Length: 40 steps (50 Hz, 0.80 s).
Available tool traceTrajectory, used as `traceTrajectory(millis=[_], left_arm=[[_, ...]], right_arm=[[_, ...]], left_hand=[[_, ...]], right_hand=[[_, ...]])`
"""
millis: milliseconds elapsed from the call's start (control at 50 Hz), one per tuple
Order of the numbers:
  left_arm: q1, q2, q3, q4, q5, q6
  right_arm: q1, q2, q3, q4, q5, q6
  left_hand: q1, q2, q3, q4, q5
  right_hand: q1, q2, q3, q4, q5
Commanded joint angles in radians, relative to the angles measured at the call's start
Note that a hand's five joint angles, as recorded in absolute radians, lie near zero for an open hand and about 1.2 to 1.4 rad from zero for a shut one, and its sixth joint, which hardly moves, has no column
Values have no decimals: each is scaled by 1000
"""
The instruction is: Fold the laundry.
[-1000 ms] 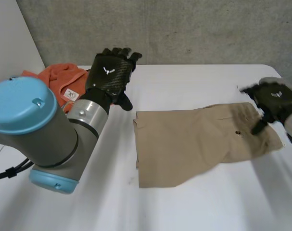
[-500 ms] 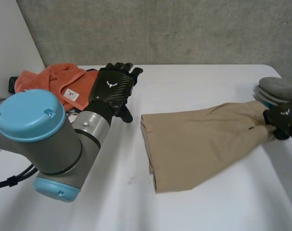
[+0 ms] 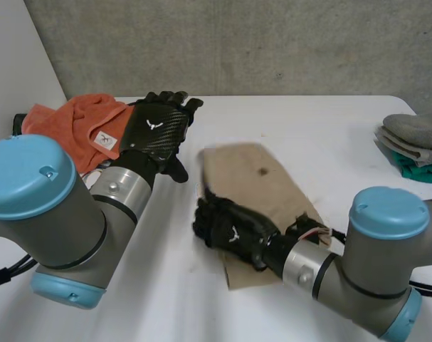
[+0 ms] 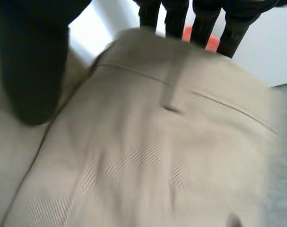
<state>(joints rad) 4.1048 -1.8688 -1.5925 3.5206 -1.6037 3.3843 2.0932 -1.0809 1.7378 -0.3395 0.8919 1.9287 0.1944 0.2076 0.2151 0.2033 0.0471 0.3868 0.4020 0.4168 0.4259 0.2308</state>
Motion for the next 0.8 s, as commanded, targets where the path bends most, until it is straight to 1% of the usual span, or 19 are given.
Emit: traceTrajectory(millis=[20, 40, 60, 120, 140, 180, 200, 280, 320, 340, 400, 460, 500, 560, 620, 640, 700, 720, 800], left_arm=[[2, -1, 61, -2, -5, 1], [2, -1, 72, -2, -7, 1], [2, -1, 100, -3, -11, 0], [-4, -4, 138, -6, -24, -2], [-10, -15, 170, -8, -33, -6], [-23, -50, 224, -15, -45, -17], [-33, -67, 239, -18, -48, -20], [-115, -183, 354, -74, -67, -25], [-133, -226, 397, -112, -85, -25], [-150, -280, 445, -161, -114, -26], [-170, -349, 509, -233, -169, -31], [-195, -415, 569, -324, -241, -68], [-207, -444, 580, -370, -284, -124], [-210, -466, 571, -406, -303, -201], [-215, -478, 551, -439, -303, -249], [-216, -483, 537, -462, -300, -269], [-218, -492, 523, -483, -294, -284], [-216, -506, 522, -491, -288, -284], [-212, -542, 532, -500, -282, -280]], right_arm=[[-70, -141, -6, 56, -7, 293], [-87, -169, -6, 53, -10, 359], [-119, -210, -7, 50, -11, 512], [-146, -238, -21, 48, -4, 700], [-169, -246, -43, 47, 10, 822], [-196, -255, -72, 56, 13, 930], [-226, -257, -107, 72, 25, 1028], [-285, -231, -202, 178, 47, 1127], [-289, -159, -298, 281, 61, 1125], [-289, -130, -331, 313, 59, 1124], [-285, -9, -482, 472, 59, 1103], [-275, 74, -584, 574, 58, 1057], [-262, 162, -679, 671, 62, 989], [-248, 254, -744, 743, 82, 888], [-239, 303, -755, 757, 117, 814], [-234, 324, -750, 757, 148, 764], [-231, 348, -735, 755, 197, 682], [-231, 358, -722, 745, 231, 632], [-223, 358, -680, 654, 285, 579]], left_hand=[[-20, -33, -41, -29, -47], [-20, -33, -41, -29, -47], [-20, -33, -41, -29, -47], [-19, -32, -40, -28, -46], [-16, -29, -37, -25, -43], [-10, -23, -31, -19, -38], [-7, -21, -28, -16, -35], [1, -12, -19, -7, -26], [-1, -15, -22, -10, -29], [-1, -15, -22, -10, -29], [-1, -15, -22, -10, -29], [-10, -23, -31, -19, -37], [-19, -32, -40, -28, -46], [-16, -29, -37, -25, -43], [-16, -29, -37, -25, -43], [-19, -32, -40, -28, -46], [-19, -32, -40, -28, -46], [-19, -32, -40, -28, -46], [-4, -18, -25, -13, -32]], right_hand=[[-212, -227, -242, -251, -231], [-212, -227, -242, -251, -231], [-212, -227, -242, -251, -231], [-212, -227, -242, -251, -231], [-212, -227, -242, -251, -231], [-212, -227, -242, -251, -231], [-212, -227, -242, -251, -231], [-212, -227, -242, -251, -231], [-212, -227, -242, -251, -231], [-212, -227, -242, -251, -231], [-212, -227, -242, -251, -231], [-212, -227, -242, -251, -231], [-212, -227, -242, -251, -231], [-212, -227, -242, -251, -231], [-212, -227, -242, -251, -231], [-212, -227, -242, -251, -231], [-212, -227, -242, -251, -231], [-212, -227, -242, -251, -231], [-212, -227, -242, -251, -231]])
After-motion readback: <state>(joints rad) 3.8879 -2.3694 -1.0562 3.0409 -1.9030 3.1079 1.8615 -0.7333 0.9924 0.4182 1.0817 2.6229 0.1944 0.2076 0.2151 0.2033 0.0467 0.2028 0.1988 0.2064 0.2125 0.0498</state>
